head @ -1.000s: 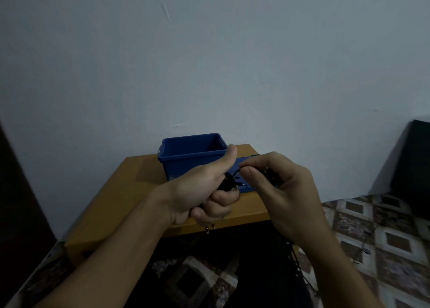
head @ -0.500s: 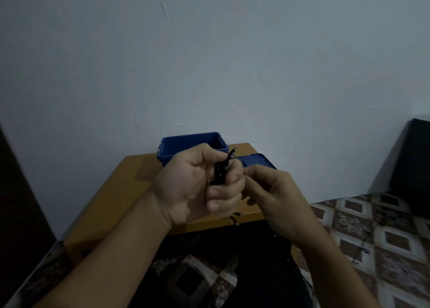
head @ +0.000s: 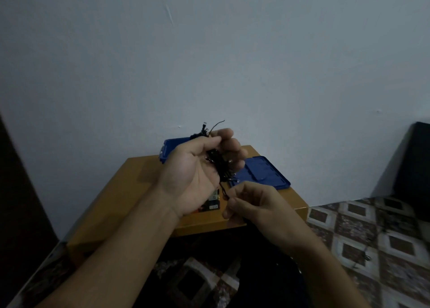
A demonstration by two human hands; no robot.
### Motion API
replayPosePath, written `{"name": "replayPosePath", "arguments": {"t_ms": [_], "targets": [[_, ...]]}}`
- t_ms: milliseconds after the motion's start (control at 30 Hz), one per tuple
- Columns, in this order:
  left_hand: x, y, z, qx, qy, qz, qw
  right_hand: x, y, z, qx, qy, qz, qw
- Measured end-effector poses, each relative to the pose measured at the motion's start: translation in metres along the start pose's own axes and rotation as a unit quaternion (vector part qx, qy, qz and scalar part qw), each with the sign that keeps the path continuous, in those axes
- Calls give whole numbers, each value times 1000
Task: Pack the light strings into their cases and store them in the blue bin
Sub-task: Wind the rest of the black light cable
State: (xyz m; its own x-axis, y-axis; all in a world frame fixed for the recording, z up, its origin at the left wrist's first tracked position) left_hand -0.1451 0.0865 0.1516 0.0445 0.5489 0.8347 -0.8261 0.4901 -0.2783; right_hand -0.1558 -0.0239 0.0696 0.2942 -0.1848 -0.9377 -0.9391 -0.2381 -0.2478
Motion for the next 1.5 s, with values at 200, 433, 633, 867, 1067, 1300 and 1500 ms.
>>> {"name": "replayPosePath", "arguments": {"t_ms": [200, 433, 633, 867, 1067, 1300, 1500], "targets": [[4, -6, -5, 21, -7, 27, 999, -8, 2, -2, 5, 12, -9, 1000], [2, -8, -14, 88, -13, 55, 995, -18, 6, -4, 5, 60, -14, 998], [3, -8, -20, 125, -18, 76, 989, -25, 9, -8, 17, 84, -24, 996], [6, -8, -27, 159, -46, 98, 981, -29, 11, -9, 27, 91, -24, 995], [6, -6, -36, 206, -118, 104, 966, -36, 14, -12, 40, 113, -41, 992], [2, -6, -43, 225, -246, 77, 940, -41, 17, -17, 28, 151, -44, 987], [-4, -6, -39, 179, -350, 30, 919, -41, 20, -30, 49, 219, -3, 975]]}}
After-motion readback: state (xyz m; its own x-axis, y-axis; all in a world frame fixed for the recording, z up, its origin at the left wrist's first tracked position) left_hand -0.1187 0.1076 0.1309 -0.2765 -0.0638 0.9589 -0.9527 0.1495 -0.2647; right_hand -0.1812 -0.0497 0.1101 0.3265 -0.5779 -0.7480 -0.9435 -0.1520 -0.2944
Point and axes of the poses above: each hand's wrist, its own y-axis away from the middle knuckle, its own z-axis out of the palm, x = y × z, the point moved 7 cm from there along -y, towards the middle knuckle
